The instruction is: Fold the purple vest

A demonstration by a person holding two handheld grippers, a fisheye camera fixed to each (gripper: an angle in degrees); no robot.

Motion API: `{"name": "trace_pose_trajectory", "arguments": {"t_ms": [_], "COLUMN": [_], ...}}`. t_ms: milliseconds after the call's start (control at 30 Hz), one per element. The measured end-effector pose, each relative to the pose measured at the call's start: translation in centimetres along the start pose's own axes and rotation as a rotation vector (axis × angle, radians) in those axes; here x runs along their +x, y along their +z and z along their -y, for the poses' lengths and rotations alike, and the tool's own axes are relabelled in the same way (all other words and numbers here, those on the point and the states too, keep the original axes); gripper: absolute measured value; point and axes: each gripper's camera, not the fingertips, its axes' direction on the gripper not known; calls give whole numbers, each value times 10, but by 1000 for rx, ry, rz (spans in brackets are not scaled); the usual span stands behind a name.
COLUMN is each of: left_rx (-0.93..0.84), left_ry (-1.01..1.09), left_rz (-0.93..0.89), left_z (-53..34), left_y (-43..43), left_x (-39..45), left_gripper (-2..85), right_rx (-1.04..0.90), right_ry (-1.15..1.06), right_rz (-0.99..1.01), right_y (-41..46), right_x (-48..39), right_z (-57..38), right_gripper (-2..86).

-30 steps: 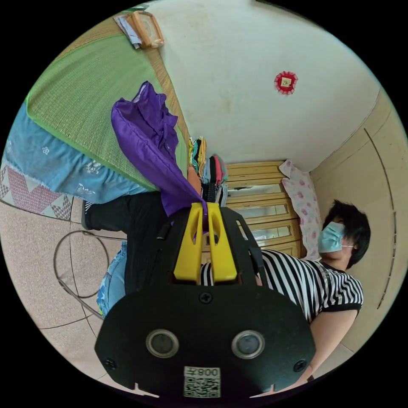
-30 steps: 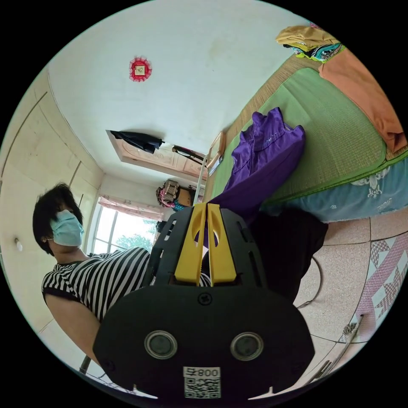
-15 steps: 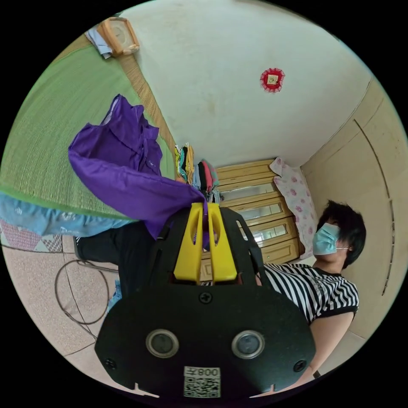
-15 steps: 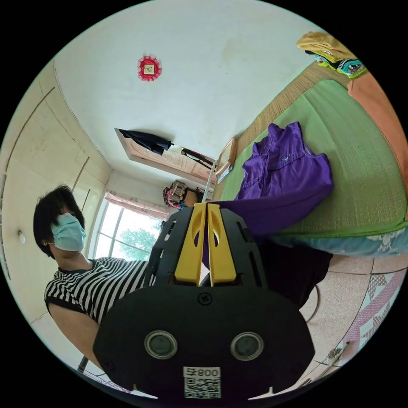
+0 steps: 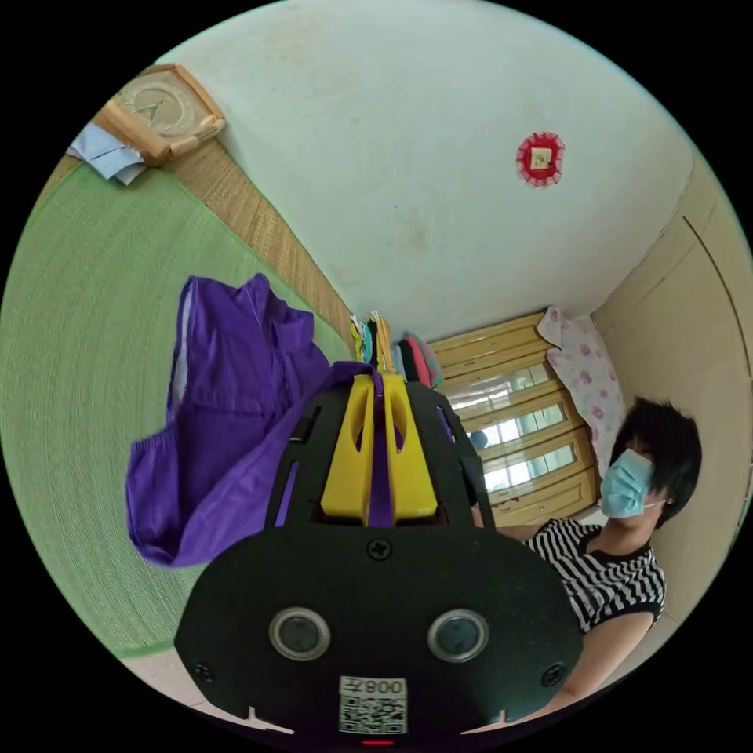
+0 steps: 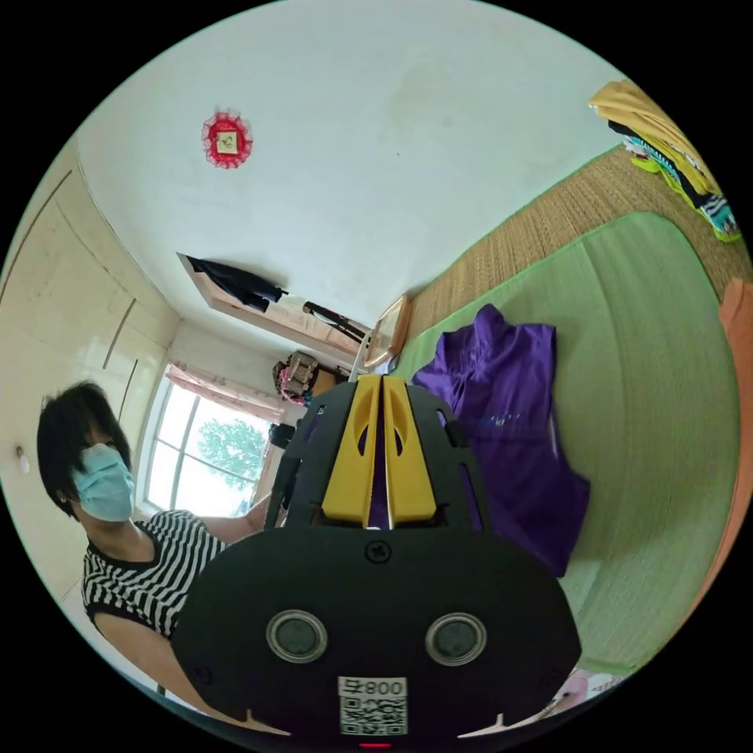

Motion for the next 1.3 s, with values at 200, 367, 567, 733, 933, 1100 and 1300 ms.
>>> {"name": "trace_pose_trajectory", "arguments": {"t_ms": [200,367,567,733,933,1100,1300], "left_rx": [36,61,78,135,194,70,-122], "left_ry": [-102,-201,-236,-251,-285,-213,-177], "left_rz": [133,223,257,198,110,121,338], "left_z": [110,161,196,210,214,200,130], "left_y": [17,27,18,-3,-38,-73,-111], "left_x": [-28,-53,-52,-38,-12,41,106], "left_gripper": [24,34,56,66,91,120,128], "right_rx": [-26,-72,-38,-10,-48,-129,-223], "right_ry": [102,248,327,346,412,294,252], "right_rz": [-92,-155,-122,-85,-42,-96,-287], "right_y": [71,132,153,146,140,118,86], "right_x": [127,241,319,345,362,313,258], "right_z": [109,146,150,142,122,59,-82], "right_gripper": [3,6,19,36,68,76,81]}}
